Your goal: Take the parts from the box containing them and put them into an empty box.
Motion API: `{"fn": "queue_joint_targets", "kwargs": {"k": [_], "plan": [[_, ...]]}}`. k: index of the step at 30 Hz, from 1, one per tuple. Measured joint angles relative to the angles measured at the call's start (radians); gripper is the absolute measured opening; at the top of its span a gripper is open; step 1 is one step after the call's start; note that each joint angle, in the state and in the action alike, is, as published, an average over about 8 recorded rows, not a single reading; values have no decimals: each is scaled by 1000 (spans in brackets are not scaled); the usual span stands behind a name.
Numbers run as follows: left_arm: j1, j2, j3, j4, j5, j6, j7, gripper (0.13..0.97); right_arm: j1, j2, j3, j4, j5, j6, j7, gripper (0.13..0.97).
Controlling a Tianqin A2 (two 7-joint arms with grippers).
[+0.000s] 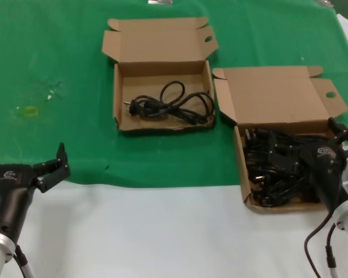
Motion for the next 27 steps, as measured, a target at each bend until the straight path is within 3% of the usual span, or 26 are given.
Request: {"fn": "queue_joint_targets", "kwargs": {"k": [27], "plan": [[0,0,0,0,0,0,0,966,0,0,0,0,0,0,0,966]]}}
